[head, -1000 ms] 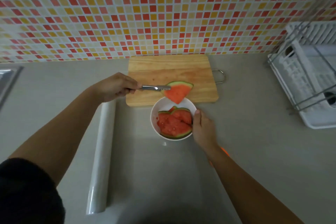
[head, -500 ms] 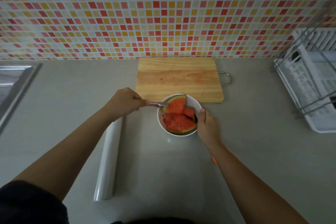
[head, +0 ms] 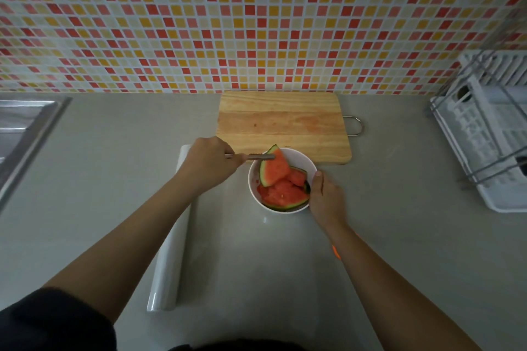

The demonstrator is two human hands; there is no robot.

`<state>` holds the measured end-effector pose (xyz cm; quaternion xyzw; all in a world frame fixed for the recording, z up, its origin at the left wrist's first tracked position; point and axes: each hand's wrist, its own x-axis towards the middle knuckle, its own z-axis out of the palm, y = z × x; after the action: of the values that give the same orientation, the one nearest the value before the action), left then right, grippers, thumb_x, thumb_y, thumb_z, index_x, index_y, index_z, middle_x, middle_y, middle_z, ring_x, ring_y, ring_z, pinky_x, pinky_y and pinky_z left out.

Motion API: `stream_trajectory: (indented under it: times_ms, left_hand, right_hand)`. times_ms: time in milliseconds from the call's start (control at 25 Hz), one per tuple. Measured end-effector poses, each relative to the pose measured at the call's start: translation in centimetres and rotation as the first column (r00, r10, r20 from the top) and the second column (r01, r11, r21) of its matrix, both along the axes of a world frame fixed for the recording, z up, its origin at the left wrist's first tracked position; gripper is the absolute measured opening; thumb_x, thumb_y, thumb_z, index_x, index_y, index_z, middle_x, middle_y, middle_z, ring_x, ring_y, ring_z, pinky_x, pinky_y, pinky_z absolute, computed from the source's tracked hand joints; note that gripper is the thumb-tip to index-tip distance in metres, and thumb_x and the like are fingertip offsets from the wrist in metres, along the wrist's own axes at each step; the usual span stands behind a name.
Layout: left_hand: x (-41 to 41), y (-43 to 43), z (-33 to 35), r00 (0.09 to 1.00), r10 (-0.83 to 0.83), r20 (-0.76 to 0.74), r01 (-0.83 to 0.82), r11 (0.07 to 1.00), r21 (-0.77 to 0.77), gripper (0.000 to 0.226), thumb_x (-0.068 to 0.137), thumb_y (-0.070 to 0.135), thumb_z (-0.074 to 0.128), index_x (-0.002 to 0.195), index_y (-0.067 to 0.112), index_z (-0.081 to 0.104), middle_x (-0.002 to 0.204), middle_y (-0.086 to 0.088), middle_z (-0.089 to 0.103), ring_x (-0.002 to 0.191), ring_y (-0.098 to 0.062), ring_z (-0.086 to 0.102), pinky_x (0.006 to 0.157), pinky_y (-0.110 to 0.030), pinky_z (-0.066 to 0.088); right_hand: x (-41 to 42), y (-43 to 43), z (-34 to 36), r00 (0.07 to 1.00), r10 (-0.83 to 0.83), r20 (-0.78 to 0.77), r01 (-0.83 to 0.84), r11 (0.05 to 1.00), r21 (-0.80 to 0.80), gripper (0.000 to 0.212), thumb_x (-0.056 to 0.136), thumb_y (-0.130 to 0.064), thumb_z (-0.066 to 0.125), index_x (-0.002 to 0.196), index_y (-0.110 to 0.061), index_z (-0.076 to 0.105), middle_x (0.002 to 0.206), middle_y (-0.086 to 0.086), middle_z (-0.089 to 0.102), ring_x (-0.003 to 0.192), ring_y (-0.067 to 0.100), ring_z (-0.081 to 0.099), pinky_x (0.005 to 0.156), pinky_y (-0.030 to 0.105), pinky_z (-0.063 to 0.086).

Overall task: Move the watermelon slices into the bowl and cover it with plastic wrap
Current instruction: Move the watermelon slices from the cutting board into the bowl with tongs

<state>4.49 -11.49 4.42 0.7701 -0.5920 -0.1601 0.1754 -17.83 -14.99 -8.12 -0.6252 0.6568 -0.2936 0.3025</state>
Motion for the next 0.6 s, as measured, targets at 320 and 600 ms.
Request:
stream_trajectory:
  times_ms: [320,600]
  left_hand:
    - [-0.7,-0.8,-1.3,0.975,-0.208,0.075,0.21,0.978,-0.015,0.03,0.088,0.038,0.061,0.089,0.013,0.076,0.079,-0.008,0.072,0.069,-0.019,0.058,0.062,-0.031,0.046]
    - [-0.9,-0.1,-1.0,0.947,-0.29,0.136,0.308,0.942,-0.134,0.024,0.087,0.032,0.064,0.091,0.011,0.074,0.082,-0.008,0.072,0.062,-0.013,0.049,0.06,-0.023,0.033]
  right_hand:
    - [0.1,0.2,0.4,0.999,0.009,0.05,-0.009,1.0,0.001,0.034,0.098,-0.025,0.031,0.068,-0.017,0.046,0.056,-0.013,0.042,0.051,0.005,0.039,0.049,0.028,0.018]
    - [0.1,0.3,0.7,0.999,0.016,0.034,-0.016,1.0,0.007,0.033,0.098,-0.025,0.03,0.071,-0.017,0.047,0.058,-0.008,0.044,0.054,0.01,0.04,0.048,0.025,0.023]
